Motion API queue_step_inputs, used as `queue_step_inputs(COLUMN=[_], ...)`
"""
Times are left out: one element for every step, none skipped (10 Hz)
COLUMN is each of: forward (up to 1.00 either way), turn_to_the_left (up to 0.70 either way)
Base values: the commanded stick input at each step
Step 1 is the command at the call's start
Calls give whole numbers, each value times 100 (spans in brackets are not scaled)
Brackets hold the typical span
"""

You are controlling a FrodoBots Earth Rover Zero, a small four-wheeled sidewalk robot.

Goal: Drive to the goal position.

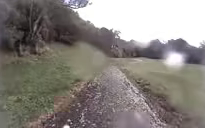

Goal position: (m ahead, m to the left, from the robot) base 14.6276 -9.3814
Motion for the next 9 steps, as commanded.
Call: queue_step_inputs(forward=[70,70,70,70,70,70,70,70,70], turn_to_the_left=[0,0,0,0,0,0,-20,-34,-35])
